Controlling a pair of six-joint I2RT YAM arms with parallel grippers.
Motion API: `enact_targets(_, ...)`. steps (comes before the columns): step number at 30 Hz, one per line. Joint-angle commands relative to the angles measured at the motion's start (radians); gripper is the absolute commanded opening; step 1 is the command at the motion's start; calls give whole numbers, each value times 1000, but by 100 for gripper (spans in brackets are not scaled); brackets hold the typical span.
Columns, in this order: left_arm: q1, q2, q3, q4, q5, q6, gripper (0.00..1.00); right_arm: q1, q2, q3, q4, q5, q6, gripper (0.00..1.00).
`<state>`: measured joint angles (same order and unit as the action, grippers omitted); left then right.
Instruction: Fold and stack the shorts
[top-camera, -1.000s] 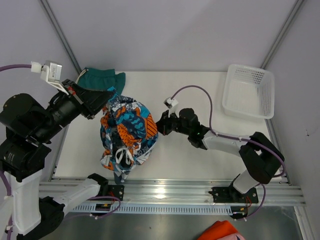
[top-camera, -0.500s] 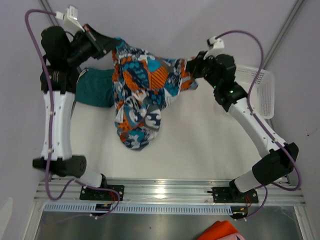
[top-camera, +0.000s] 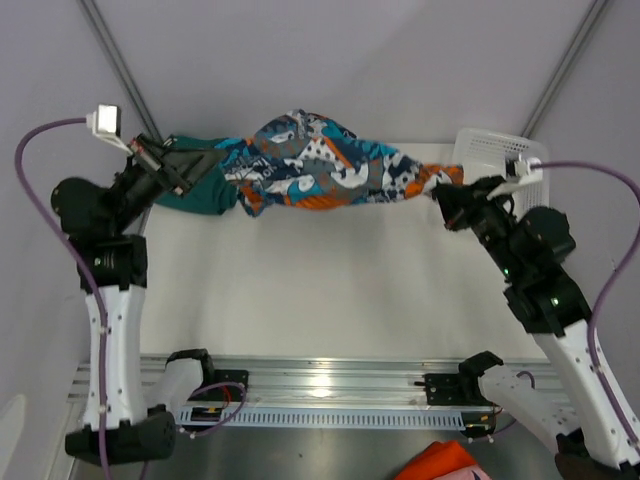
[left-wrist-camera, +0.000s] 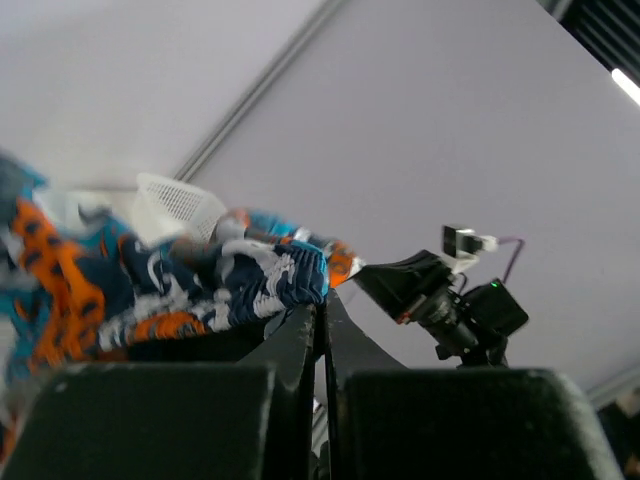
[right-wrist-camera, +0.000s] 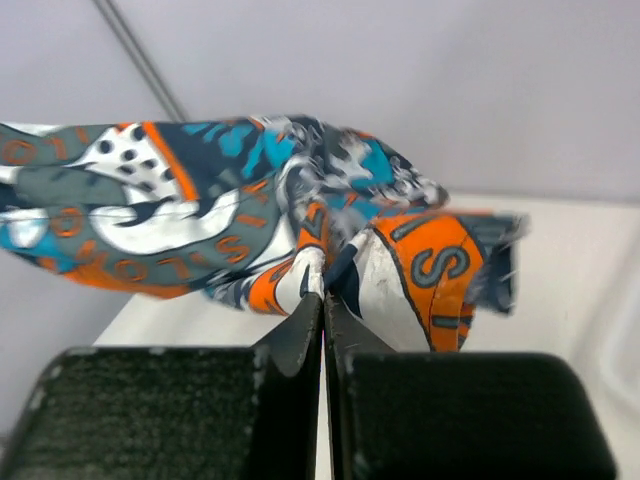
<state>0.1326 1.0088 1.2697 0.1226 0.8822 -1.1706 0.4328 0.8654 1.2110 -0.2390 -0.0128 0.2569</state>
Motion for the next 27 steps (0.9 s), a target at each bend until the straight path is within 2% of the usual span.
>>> enact_targets(1,7,-165,14,30,58,26,1,7,-170,-96,-95,-35,68,0)
enact_targets(2,6,-192,31,-89,51,57,1,7,-240,-94,-124,-50,82,0)
enact_targets(5,5,-265,147,-297,26,150,1,6,-349,-81,-207,-99,99,0)
enact_targets(10,5,-253,180,-460,-5,230,0,6,-352,-1,-388,-105,108,0)
enact_targets(15,5,-240,-21,-431,-32,252,0,6,-269,-40,-485,-122,119,0)
enact_targets(18,7,-223,-181,-448,-89,331,0,6,-238,-149,-494,-159,149,0)
enact_targets(20,5,-222,-245,-431,-117,362,0,7,-244,-278,-471,-196,176,0)
enact_targets(21,5,-225,-351,-408,-135,367,0,11,-255,-328,-438,-203,188,0)
enact_targets(22,5,-228,-387,-334,-140,359,0,12,-279,-425,-413,-207,214,0)
enact_targets(24,7,-208,-487,-238,-172,313,0,15,-284,-491,-352,-184,225,0)
enact_targets(27,1,-69,-518,-68,-152,247,0,9,-154,-452,-283,-131,183,0)
